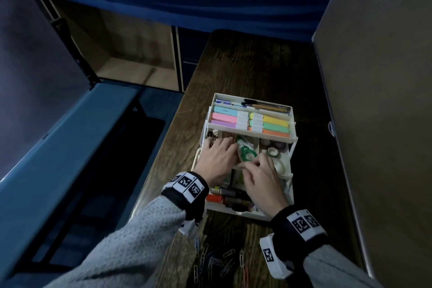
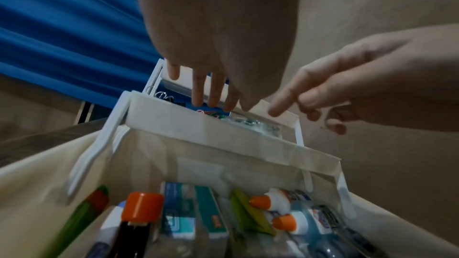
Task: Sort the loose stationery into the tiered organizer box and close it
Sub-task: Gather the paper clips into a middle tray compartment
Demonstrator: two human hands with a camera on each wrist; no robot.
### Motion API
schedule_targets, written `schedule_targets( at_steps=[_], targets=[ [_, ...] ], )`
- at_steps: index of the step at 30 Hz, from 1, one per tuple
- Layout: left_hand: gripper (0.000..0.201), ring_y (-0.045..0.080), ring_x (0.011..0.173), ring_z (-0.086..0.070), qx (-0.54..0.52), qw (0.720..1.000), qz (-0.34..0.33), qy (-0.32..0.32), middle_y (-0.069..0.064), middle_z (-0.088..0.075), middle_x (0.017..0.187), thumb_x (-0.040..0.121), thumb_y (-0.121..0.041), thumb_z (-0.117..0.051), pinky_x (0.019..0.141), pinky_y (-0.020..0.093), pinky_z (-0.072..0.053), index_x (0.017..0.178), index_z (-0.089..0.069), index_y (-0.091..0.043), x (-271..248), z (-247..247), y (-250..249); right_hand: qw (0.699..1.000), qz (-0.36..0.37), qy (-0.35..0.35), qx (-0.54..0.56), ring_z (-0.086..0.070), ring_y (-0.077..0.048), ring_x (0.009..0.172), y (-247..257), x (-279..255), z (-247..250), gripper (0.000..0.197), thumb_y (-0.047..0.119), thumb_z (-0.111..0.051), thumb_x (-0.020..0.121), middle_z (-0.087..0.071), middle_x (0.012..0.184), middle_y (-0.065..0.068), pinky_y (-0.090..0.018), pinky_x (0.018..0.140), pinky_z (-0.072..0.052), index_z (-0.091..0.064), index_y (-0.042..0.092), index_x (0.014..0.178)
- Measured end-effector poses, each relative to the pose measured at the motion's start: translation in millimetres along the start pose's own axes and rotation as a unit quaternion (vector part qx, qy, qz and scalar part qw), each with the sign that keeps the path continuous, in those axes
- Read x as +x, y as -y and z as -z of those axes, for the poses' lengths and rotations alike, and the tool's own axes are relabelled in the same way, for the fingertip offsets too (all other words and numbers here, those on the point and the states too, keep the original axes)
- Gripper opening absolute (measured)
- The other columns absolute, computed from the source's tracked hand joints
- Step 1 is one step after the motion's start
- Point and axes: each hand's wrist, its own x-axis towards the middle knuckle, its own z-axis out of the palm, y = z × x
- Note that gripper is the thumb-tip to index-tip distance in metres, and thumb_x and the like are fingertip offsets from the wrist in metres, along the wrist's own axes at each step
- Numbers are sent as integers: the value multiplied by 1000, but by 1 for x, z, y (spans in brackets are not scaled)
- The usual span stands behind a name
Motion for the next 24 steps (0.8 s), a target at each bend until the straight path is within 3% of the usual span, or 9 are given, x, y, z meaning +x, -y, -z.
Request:
schedule_targets(
  at_steps=[1, 3, 8, 12, 15, 17, 19, 21, 24],
  targets=[
    [44, 27, 128, -42, 0, 1000, 3, 16, 6, -44, 142, 99, -40, -32, 107, 52, -23, 136, -40, -19, 2, -1, 1, 1000, -1, 1, 7, -42, -19, 100, -2, -8, 1, 23, 15, -50, 93, -39, 94, 2, -30, 88, -39, -69, 16, 106],
    [46, 25, 133, -36, 21, 1000, 3, 18, 3, -44, 143, 99, -41, -29, 111, 54, -15, 137, -43, -20, 6, -1, 4, 1000, -14, 1, 18, -42, -18, 101, -6, -23, 4, 21, 14, -52, 93, -38, 94, 3, -30, 89, -40, -69, 17, 105],
    [38, 24, 127, -41, 0, 1000, -9, -30, 3, -49, 139, 98, -37, -36, 103, 44, -24, 127, -55, -21, -1, 10, 7, 998, -22, -10, 65, -46, -13, 97, -21, -71, 5, 19, 14, -51, 94, -39, 94, 6, -30, 83, -44, -67, 16, 103],
    [25, 21, 102, -52, -79, 988, -11, -135, 1, -59, 115, 94, -25, -49, 82, 36, -38, 115, -61, -19, -47, 21, 5, 993, -30, 85, 71, -51, -5, 93, -37, -115, -15, 20, 16, -44, 98, -41, 95, 12, -23, 79, -44, -64, 18, 101],
    [17, 15, 81, -49, -135, 977, 13, -165, 0, -53, 97, 92, -18, -55, 67, 29, -39, 107, -60, -17, -105, 14, 8, 976, -78, 190, 64, -51, -7, 103, -52, -145, -38, 27, 17, -40, 99, -44, 109, 11, -26, 94, -43, -59, 21, 118],
    [14, 11, 72, -48, -177, 975, 41, -127, -3, -50, 93, 92, -18, -55, 59, 25, -42, 106, -58, -16, -148, 1, 10, 962, -92, 250, 51, -42, -12, 119, -55, -155, -52, 38, 24, -39, 100, -39, 130, 7, -28, 105, -37, -45, 22, 138],
    [15, 14, 72, -55, -210, 973, 74, -54, -3, -50, 96, 94, -22, -52, 60, 31, -50, 107, -56, -16, -187, -19, 9, 956, -84, 281, 31, -27, -16, 133, -51, -154, -64, 52, 39, -38, 100, -24, 149, 10, -34, 110, -30, -27, 25, 148],
    [25, 16, 84, -59, -227, 965, 123, 44, -3, -47, 105, 96, -32, -47, 72, 35, -54, 116, -51, -18, -216, -38, 5, 955, -77, 285, 17, -18, -20, 138, -39, -143, -78, 65, 54, -35, 96, -14, 154, 14, -42, 111, -27, -16, 27, 151],
    [64, 14, 106, -50, -224, 941, 182, 175, -1, -34, 123, 88, -62, -44, 91, 32, -51, 139, -28, -25, -244, -58, -1, 955, -86, 283, -16, -16, -25, 138, -17, -129, -95, 77, 63, -38, 90, -16, 149, 7, -50, 110, -28, -13, 24, 151]
  ],
)
